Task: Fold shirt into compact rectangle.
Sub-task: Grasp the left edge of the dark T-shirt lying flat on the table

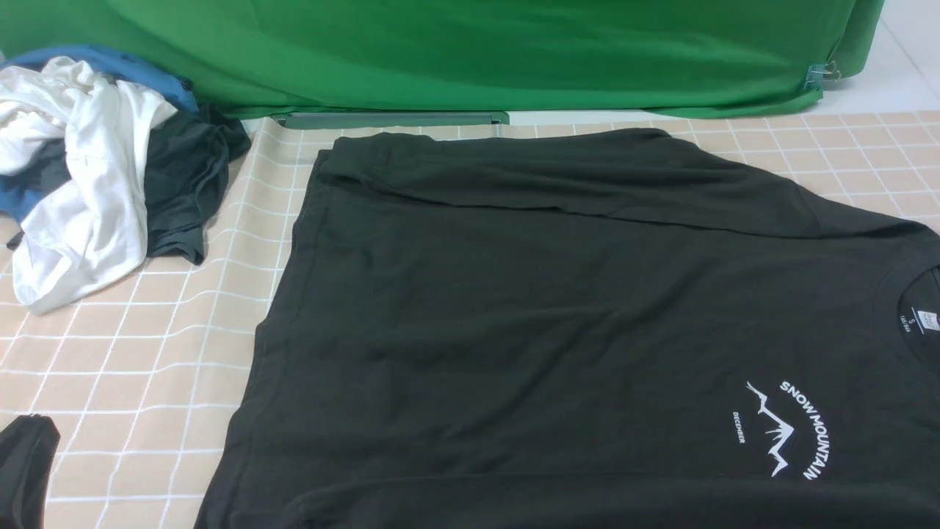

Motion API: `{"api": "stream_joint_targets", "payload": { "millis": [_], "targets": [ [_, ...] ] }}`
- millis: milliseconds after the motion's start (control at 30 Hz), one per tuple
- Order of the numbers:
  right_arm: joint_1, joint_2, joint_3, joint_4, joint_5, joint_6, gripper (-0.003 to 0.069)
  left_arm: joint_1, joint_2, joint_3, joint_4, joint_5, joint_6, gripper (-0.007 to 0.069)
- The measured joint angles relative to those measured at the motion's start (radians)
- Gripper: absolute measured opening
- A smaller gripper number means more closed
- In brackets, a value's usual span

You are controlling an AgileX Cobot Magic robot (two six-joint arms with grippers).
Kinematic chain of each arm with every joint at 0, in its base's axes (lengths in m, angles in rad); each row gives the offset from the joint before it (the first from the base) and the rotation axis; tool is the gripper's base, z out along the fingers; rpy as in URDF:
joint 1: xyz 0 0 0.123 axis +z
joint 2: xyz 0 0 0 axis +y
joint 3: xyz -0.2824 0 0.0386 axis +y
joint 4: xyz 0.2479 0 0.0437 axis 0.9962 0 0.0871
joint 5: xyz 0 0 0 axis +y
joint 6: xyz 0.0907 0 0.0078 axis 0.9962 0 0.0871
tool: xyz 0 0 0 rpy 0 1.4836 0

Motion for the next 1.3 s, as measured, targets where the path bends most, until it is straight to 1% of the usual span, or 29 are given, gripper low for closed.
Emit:
{"api": "stream_joint_targets", "payload": {
  "millis": [633, 700, 767, 800, 833, 933, 1000, 1033, 1100, 1133, 1167, 1233, 1267, 1300],
  "targets": [
    [0.0, 0.0, 0.0, 0.0, 0.0, 0.0, 0.0246, 0.0, 0.0, 0.0, -0.004, -0.002, 0.0, 0.002],
    [0.0, 0.0, 0.0, 0.0, 0.0, 0.0, 0.0246, 0.0, 0.0, 0.0, -0.04, -0.029, 0.0, 0.002],
    [0.0, 0.0, 0.0, 0.0, 0.0, 0.0, 0.0246, 0.0, 0.0, 0.0, -0.115, -0.073, -0.012, 0.002],
    [0.0, 0.0, 0.0, 0.0, 0.0, 0.0, 0.0246, 0.0, 0.0, 0.0, -0.175, -0.099, -0.021, 0.002],
    [0.0, 0.0, 0.0, 0.0, 0.0, 0.0, 0.0246, 0.0, 0.0, 0.0, -0.253, -0.15, -0.044, 0.002],
    [0.0, 0.0, 0.0, 0.0, -0.001, 0.0, 0.0246, 0.0, 0.0, 0.0, -0.404, -0.246, -0.098, 0.002],
    [0.0, 0.0, 0.0, 0.002, -0.014, 0.002, 0.0246, 0.0, 0.0, 0.0, -0.456, -0.307, -0.139, 0.002],
    [0.0, 0.0, 0.0, 0.007, -0.021, 0.007, 0.0246, 0.0, 0.0, 0.0, -0.459, -0.32, -0.147, 0.002],
    [0.0, 0.0, 0.0, 0.089, -0.084, 0.071, 0.0246, 0.0, 0.0, 0.0, -0.481, -0.429, -0.22, 0.002],
    [0.0, 0.0, 0.0, 0.129, -0.129, 0.106, 0.0246, 0.0, 0.0, 0.0, -0.484, -0.496, -0.284, 0.002],
    [0.0, 0.0, 0.0, 0.146, -0.158, 0.124, 0.0246, -0.001, 0.0, 0.0, -0.482, -0.556, -0.323, 0.002],
    [0.0, 0.0, 0.0, 0.182, -0.265, 0.17, 0.0246, -0.001, 0.0, 0.0, -0.46, -0.709, -0.48, 0.002],
    [0.0, 0.0, 0.0, 0.189, -0.309, 0.201, 0.0246, -0.001, 0.0, -0.007, -0.44, -0.739, -0.535, 0.002],
    [0.0, 0.0, 0.0, 0.195, -0.34, 0.236, 0.0246, -0.001, 0.0, -0.028, -0.41, -0.733, -0.574, 0.002]
  ]
}}
